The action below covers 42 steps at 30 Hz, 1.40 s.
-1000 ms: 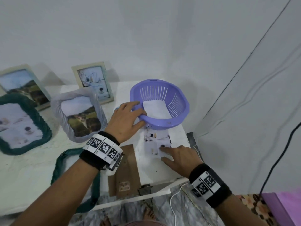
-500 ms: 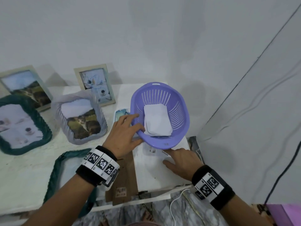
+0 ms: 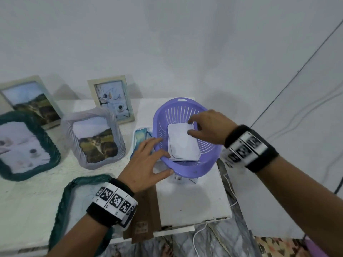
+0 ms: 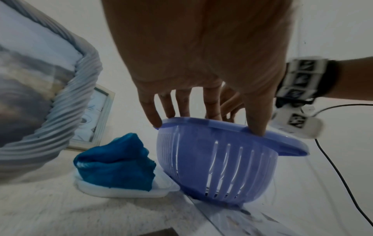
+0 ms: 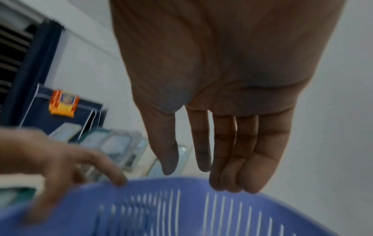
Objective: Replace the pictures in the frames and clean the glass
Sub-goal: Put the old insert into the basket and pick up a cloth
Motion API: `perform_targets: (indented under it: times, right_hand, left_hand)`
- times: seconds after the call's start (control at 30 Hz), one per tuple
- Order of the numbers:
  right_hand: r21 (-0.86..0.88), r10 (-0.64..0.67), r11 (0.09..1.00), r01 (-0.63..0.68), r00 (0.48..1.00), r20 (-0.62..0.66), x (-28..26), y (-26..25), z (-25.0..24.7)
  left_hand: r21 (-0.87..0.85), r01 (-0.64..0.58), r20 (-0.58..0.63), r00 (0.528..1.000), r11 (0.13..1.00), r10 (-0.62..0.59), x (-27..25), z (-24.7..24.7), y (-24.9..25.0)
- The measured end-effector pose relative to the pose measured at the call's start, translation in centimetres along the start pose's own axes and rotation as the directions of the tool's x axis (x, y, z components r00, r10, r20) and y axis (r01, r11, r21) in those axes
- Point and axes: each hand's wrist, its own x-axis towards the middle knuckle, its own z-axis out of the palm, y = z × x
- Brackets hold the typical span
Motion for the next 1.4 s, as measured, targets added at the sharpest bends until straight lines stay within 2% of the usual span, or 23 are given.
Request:
perform_targets:
  times: [0.1, 0.17, 0.23, 0.4, 0.57, 0.67, 0.8, 0.9, 0.97, 1.07, 1.2, 1.3, 1.4]
  right_hand:
    - [-0.162, -0.007, 0.986, 0.035, 0.986, 0.167, 5.9, -0.7, 1.0]
    - [-0.266, 0.03, 0.963, 0.05, 0.957, 0.288, 9.1, -0.9, 2.5]
    - [-0.339, 0.047, 0.937, 0.08, 0.936, 0.349, 11.0, -0.9, 4.1]
    - [-0.442, 0.067, 0.888, 0.126, 0.916, 0.396, 11.7, -0.8, 5.8]
    - [-0.469, 0.096, 0.879, 0.088, 0.93, 0.356, 11.5, -1.4, 5.8]
    - [-0.452, 0.135, 0.892, 0.013, 0.946, 0.294, 11.8, -1.5, 5.7]
    - [-0.354, 0.129, 0.934, -0.057, 0.975, 0.183, 12.1, -1.8, 4.3]
    - [-0.149, 0.11, 0.984, -0.093, 0.988, 0.112, 11.0, -1.7, 2.1]
    - [0.04, 0.124, 0.991, -0.125, 0.992, 0.025, 9.8, -1.7, 0.1]
    - [0.257, 0.098, 0.965, -0.058, 0.984, -0.147, 7.3, -2.6, -2.8]
    - [0.469, 0.055, 0.877, 0.101, 0.95, -0.308, 3.2, -5.6, -4.9]
    - [0.602, -0.011, 0.769, 0.214, 0.947, -0.322, 0.9, -9.1, -4.1]
    - [0.693, -0.026, 0.678, 0.245, 0.95, -0.311, -0.2, -12.5, -1.4]
  left_hand:
    - [-0.013, -0.002, -0.01, 1.0, 1.0, 0.002, 0.0, 0.1, 0.0]
    - [-0.018, -0.011, -0.005, 1.0, 1.0, 0.011, 0.0, 0.1, -0.1]
    - [-0.024, -0.011, -0.006, 1.0, 1.0, 0.011, -0.1, 0.1, -0.2]
    - [-0.038, 0.021, 0.003, 1.0, 0.999, -0.021, -0.2, 0.1, -0.1]
    - [-0.038, 0.021, 0.0, 1.0, 0.999, -0.021, -0.3, 0.0, -0.1]
    - [-0.036, 0.014, 0.004, 1.0, 0.999, -0.014, -0.3, -0.1, 0.0]
    - [-0.068, -0.006, 0.002, 1.0, 0.998, 0.006, -0.2, -0.4, -0.2]
    - [-0.124, -0.035, -0.031, 0.999, 0.992, 0.032, -0.4, -1.1, -0.3]
    - [-0.184, 0.011, -0.05, 0.999, 0.983, -0.021, -0.5, -2.0, -0.4]
    - [-0.302, 0.1, -0.093, 0.987, 0.948, -0.134, -1.0, -3.7, -0.5]
    - [-0.569, 0.226, -0.107, 0.933, 0.79, -0.344, -1.9, -6.1, -0.7]
    - [-0.731, 0.246, -0.091, 0.889, 0.636, -0.449, -3.3, -8.0, -0.9]
    - [-0.782, 0.273, -0.069, 0.855, 0.56, -0.514, -5.8, -9.8, -1.4]
